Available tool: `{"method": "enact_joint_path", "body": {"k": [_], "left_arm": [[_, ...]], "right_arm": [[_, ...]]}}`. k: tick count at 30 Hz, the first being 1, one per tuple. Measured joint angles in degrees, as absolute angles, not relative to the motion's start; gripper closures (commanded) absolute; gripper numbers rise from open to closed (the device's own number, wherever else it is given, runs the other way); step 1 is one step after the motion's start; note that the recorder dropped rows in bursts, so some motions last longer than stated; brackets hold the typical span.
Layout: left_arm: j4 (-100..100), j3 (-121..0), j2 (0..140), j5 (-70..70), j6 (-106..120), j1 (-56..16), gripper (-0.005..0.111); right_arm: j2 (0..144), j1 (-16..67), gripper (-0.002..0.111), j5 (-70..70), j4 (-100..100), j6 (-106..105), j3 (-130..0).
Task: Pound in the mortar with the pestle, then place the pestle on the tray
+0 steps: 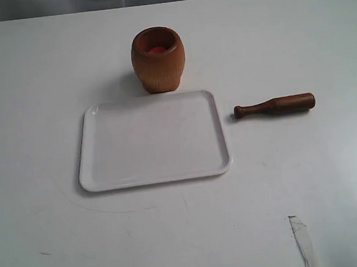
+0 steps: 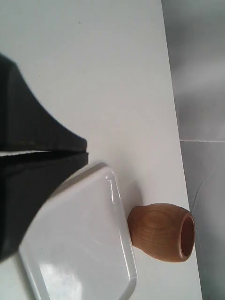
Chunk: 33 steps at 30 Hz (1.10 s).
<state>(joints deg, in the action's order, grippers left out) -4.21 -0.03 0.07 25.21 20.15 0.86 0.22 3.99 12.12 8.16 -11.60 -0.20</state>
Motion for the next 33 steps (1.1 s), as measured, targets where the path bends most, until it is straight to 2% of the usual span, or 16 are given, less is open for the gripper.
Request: {"method": "enact_joint_path", "body": {"k": [14,22,33], "left_arm": [[-4.21,-0.03,0.07,25.21,20.15,0.86,0.107],[-4.21,-0.03,0.07,25.21,20.15,0.86,0.107],[-4.21,-0.03,0.07,25.21,20.15,0.86,0.107]], "right_arm": [[0.22,3.99,0.108,11.63,8.63,-11.60,-0.20],[0.22,3.99,0.108,3.72,23.30,-11.60,-0.20],[0.22,3.99,0.108,2.82,26.69,-9.61,-0.20]]}}
